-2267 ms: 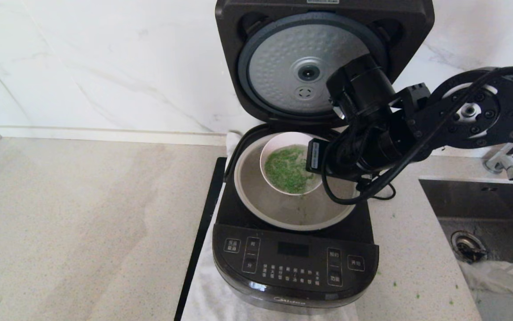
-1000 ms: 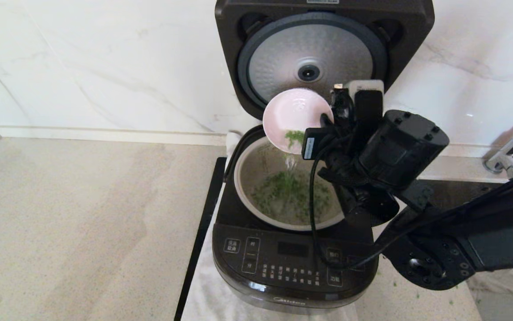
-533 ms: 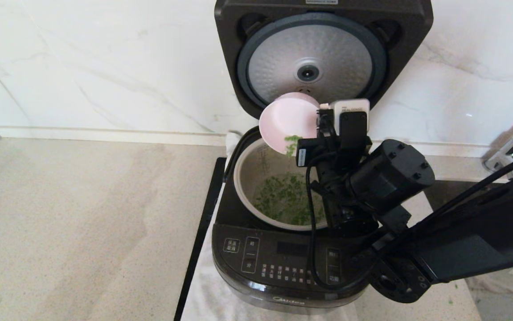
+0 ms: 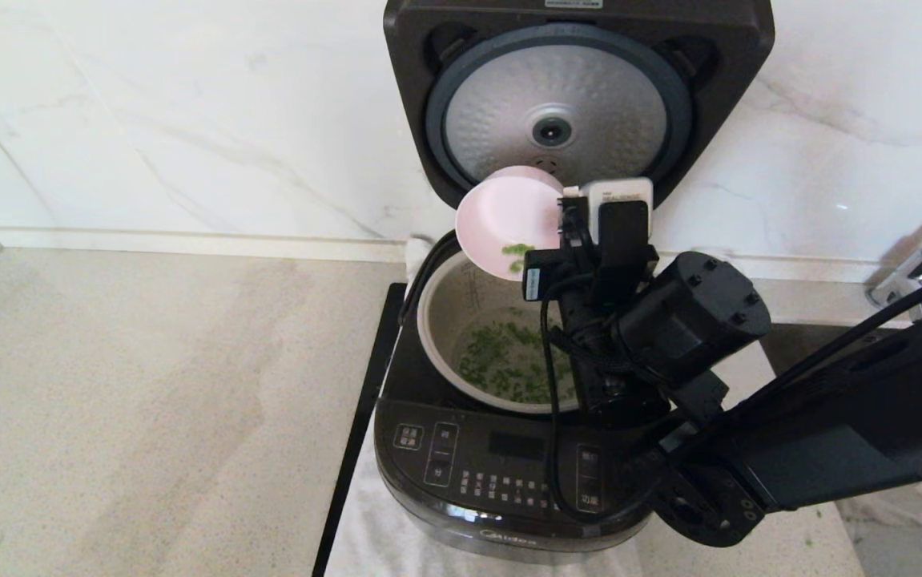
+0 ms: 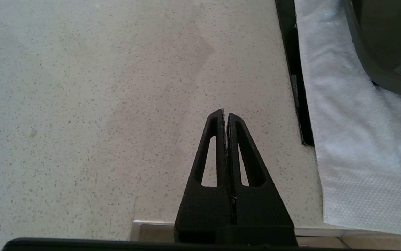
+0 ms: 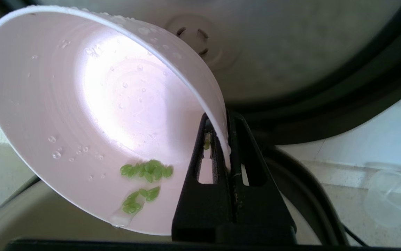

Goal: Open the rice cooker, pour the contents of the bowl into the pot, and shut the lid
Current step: Pour the water from the bowl into the rice cooker

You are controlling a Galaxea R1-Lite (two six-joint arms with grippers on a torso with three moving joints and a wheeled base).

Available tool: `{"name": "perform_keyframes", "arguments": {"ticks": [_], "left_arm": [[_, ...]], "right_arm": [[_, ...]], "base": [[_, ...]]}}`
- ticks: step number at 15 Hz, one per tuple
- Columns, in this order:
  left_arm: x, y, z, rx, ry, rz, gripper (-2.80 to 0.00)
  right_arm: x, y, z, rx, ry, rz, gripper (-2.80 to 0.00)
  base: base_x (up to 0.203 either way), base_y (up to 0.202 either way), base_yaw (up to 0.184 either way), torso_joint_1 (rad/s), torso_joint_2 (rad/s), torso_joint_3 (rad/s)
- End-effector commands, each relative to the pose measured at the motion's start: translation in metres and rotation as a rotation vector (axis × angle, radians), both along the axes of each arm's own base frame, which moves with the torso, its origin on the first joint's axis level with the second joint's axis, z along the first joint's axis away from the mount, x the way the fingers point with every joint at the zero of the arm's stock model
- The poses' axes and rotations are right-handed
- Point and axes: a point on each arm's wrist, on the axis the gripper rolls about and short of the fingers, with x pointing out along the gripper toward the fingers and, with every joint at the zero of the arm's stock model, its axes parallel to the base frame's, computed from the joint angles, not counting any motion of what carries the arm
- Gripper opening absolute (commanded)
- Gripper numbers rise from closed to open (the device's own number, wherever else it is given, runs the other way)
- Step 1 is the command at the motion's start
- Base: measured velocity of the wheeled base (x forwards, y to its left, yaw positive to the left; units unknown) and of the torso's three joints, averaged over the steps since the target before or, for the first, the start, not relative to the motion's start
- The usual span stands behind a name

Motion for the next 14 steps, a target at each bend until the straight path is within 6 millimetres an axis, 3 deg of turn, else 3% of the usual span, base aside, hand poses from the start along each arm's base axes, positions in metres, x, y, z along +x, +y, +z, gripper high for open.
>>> {"name": "perform_keyframes", "arguments": {"ticks": [1,8,14], "left_arm": [[0.0,0.0,0.0,0.0,0.0,-0.001,-2.8],[0.0,0.0,0.0,0.0,-0.001,0.0,-2.8],[0.0,0.0,0.0,0.0,0.0,-0.001,-2.8]], "right_arm": [[-0.006,-0.002,0.017,0.057,-0.017,-0.038,-2.8],[-0.023,-0.005,0.051,0.033,0.243,0.038,-2.8],[-0.032,-0.023,0.094,0.174,0.5,0.163,-2.8]], "base": [[0.0,0.0,0.0,0.0,0.0,0.0],[0.0,0.0,0.0,0.0,0.0,0.0],[0.0,0.0,0.0,0.0,0.0,0.0]]}}
